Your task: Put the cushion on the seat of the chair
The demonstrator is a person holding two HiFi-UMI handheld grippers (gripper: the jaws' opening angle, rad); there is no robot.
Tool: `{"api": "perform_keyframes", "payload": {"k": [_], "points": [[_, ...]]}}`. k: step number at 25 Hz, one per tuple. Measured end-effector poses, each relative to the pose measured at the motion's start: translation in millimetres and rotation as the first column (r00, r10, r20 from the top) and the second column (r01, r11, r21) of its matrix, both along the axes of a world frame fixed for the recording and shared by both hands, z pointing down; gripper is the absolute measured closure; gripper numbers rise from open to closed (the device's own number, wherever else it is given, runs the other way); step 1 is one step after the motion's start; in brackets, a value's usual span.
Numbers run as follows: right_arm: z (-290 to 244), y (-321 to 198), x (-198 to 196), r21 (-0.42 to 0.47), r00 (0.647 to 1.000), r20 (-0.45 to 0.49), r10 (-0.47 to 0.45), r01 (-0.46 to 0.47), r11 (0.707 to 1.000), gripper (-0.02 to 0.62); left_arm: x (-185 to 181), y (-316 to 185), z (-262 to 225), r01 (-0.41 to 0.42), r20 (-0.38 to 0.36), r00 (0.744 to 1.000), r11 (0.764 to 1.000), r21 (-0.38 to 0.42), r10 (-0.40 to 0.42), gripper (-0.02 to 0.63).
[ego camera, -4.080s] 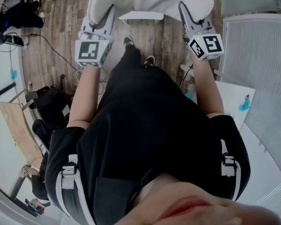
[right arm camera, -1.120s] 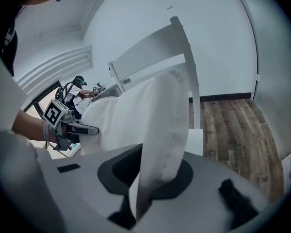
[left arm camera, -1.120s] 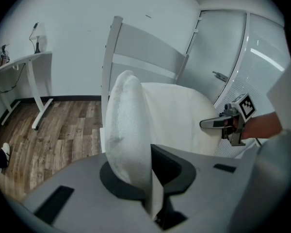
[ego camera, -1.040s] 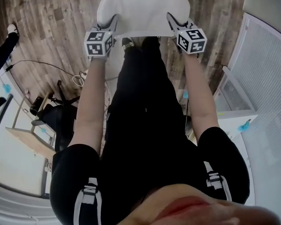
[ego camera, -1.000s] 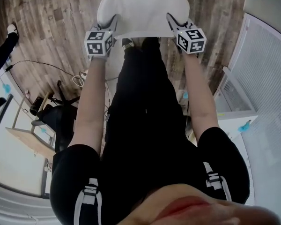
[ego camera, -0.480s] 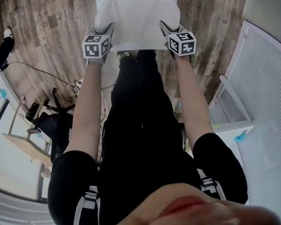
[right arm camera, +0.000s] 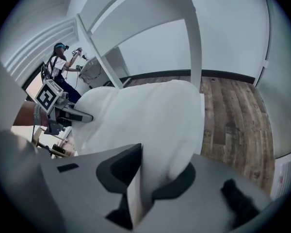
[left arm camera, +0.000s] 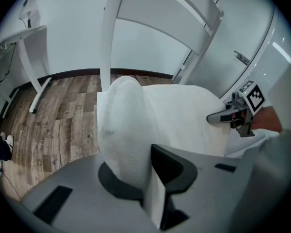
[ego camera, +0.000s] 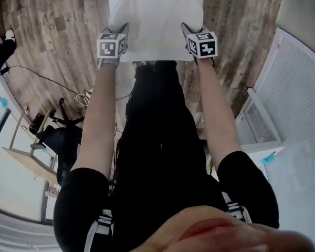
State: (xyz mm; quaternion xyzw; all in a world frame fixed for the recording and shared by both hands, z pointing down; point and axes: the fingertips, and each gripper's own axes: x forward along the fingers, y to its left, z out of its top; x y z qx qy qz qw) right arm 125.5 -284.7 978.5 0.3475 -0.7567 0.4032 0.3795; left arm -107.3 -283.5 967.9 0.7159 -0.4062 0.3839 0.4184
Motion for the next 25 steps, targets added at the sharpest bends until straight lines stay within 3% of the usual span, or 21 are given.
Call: {"api": "perform_keyframes", "payload": {"k": [12, 20, 25], "points": [[23, -4, 10, -0.022, 0.995, -0.103, 0.008, -0.011, 1.0, 0.444, -12, -5, 23, -0.017, 0.087, 0.996, 1.0, -0.022, 0.019, 0.47], [34, -10, 23, -0.014, 0.985, -0.166, 0.043, -0.046, 0.999, 0.349, -24, -10, 33, 0.025, 0.106, 0.994, 0.999, -0.033, -0.022, 0.382], [34, -14, 36, -0.01, 0.979, -0.195, 0.056, -0.059, 0.998, 0.287, -32, -12, 34, 0.074, 0.117, 0.991, 0.997, -0.035, -0.07, 0.291]]}}
